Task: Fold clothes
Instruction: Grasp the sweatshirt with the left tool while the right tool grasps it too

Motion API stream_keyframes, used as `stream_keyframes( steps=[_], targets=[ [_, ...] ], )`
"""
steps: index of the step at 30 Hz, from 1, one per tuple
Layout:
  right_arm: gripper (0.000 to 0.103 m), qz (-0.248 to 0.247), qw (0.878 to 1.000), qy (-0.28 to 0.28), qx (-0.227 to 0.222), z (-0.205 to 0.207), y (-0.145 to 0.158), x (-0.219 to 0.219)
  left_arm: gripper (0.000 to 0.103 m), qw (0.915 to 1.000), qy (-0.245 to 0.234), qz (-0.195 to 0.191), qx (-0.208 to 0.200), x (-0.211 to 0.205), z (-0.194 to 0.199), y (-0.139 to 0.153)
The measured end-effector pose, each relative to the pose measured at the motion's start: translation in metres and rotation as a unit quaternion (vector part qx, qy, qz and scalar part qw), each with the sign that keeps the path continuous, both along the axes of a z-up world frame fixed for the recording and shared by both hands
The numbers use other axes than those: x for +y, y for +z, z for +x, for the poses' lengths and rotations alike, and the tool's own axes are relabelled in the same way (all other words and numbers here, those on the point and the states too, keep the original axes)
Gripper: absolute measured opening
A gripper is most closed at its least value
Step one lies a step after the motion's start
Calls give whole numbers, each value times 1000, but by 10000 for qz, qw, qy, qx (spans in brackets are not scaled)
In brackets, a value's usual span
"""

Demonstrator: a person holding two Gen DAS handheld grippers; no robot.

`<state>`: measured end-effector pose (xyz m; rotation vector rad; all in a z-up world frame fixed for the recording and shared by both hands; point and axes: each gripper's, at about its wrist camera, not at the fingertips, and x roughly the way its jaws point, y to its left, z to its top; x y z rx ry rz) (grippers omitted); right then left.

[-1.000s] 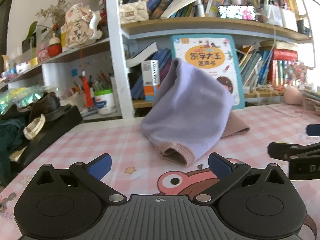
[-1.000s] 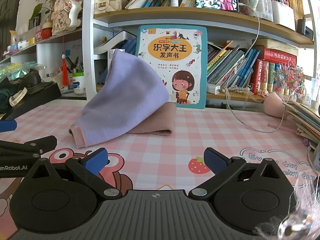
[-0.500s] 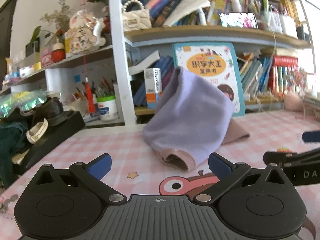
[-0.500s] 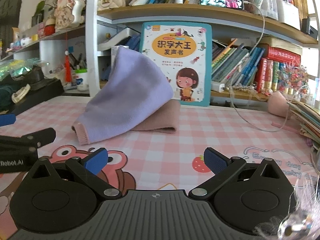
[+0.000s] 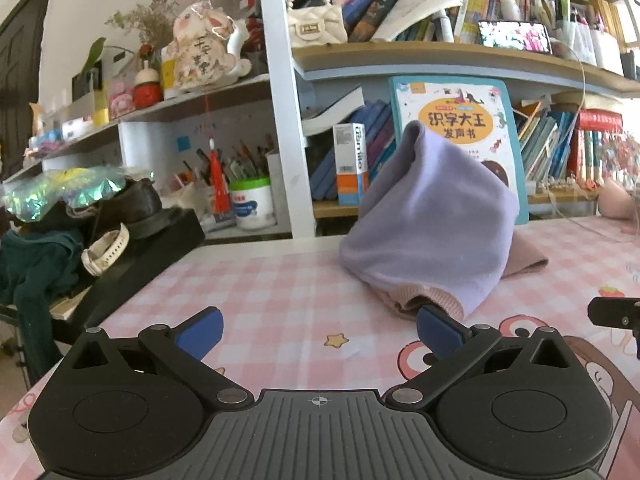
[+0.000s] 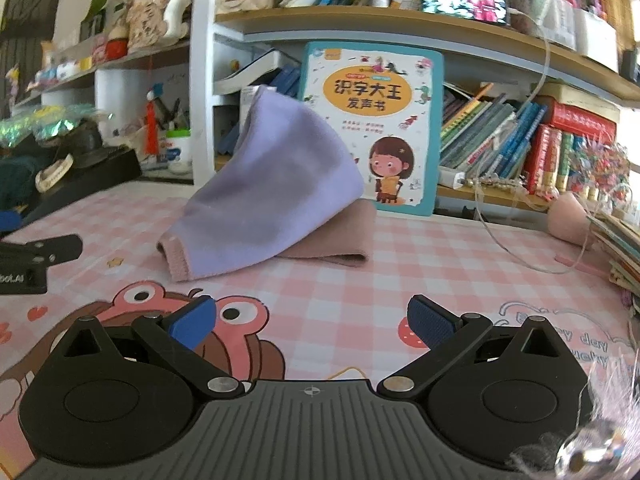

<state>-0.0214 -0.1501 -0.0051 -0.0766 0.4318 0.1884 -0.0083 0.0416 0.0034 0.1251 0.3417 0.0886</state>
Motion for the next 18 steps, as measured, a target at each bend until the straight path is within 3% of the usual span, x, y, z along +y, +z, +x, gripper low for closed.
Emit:
stream_keyframes(
  steps=[4,11,16,17,18],
  targets=[
    [103,-289,9979,523,247,7,-4,18,103,9999,-151,44,-30,-2,-2,0],
    [99,-817,9848,1522,190,33,-8,74,103,9991,155,-232,-310,10,-9,2],
    [87,-1000,9833,1498,272,65,-13,103,103,9989,203,-284,-324,12,-9,3],
    [83,-1048,9843,1394,286,73,-14,109,103,9989,201,-259,-321,11,-8,3],
    [70,-1088,9853,1282,309,80,-16,112,103,9990,194,-225,-321,10,-8,3]
  ],
)
